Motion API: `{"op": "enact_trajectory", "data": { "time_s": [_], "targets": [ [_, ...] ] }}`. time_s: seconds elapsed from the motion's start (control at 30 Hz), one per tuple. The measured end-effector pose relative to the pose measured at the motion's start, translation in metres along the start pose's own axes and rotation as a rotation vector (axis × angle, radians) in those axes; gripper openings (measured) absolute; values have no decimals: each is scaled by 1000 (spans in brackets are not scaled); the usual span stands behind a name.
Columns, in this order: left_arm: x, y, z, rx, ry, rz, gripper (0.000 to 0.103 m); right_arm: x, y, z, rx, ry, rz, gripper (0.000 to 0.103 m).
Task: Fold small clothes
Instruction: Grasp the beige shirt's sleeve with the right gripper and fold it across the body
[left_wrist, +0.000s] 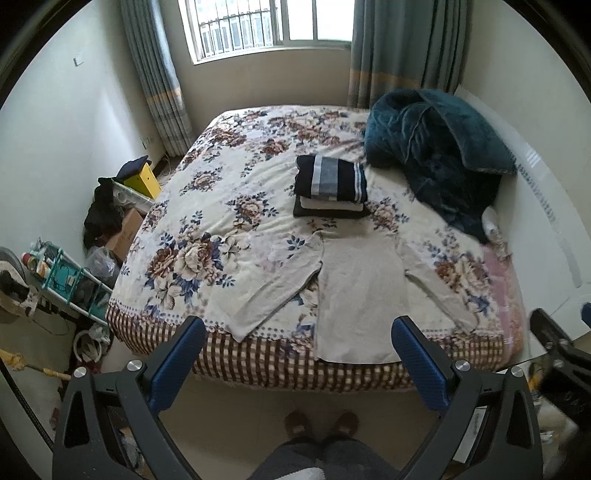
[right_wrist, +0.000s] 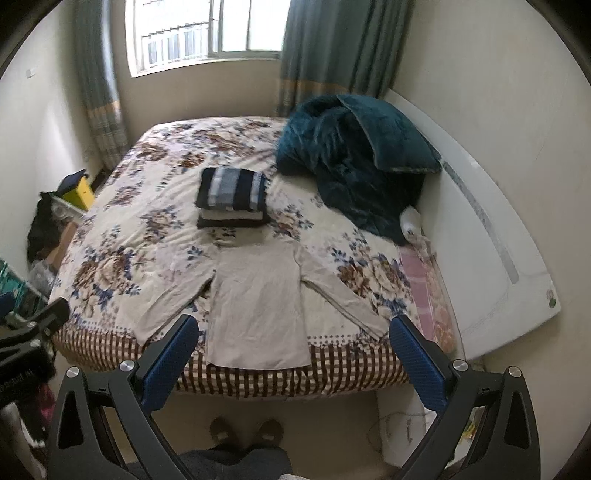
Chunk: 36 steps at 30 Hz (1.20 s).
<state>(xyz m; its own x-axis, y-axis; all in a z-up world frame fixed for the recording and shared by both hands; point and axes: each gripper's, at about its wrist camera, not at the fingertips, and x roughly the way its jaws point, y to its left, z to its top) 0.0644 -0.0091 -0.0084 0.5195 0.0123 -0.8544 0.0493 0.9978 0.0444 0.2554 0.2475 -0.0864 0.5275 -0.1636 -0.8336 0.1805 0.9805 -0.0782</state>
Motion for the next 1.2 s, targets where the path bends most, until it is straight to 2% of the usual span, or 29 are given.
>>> {"op": "enact_trajectory", "data": {
  "time_s": [0.2,0.33,0.5,0.6,0.7,0.83,0.9,0.97,1.07,1.2],
  "targets": [
    [94,-25,14,52,7,40,103,99,-26,-18,129,73,-100,103],
    [158,-56,18,90,59,46,103,192,-63,-31,244,170,-148,103],
    [242,-103,24,151,127,80,103,322,-124,-56,388,291,-160,103],
    [294,-128,28,166,170,88,103,405,-160,-82,488,369,-155,103],
    [355,-148,23,178,246,87,103,482,-195,-114,608,427,-135,103],
    [427,-164,11,190,312,114,103,557,-241,-168,840,478,-132,97],
    [467,-166,4,182,359,133,103,591,-266,-198,1004,490,-120,79],
    [505,-166,-2,165,407,142,103,618,-284,-223,1128,484,-138,74],
    [549,-170,-5,150,451,141,103,657,-307,-253,1307,454,-162,74],
    [588,-176,-1,158,470,143,103,694,-324,-278,1514,392,-173,74]
  ]
}}
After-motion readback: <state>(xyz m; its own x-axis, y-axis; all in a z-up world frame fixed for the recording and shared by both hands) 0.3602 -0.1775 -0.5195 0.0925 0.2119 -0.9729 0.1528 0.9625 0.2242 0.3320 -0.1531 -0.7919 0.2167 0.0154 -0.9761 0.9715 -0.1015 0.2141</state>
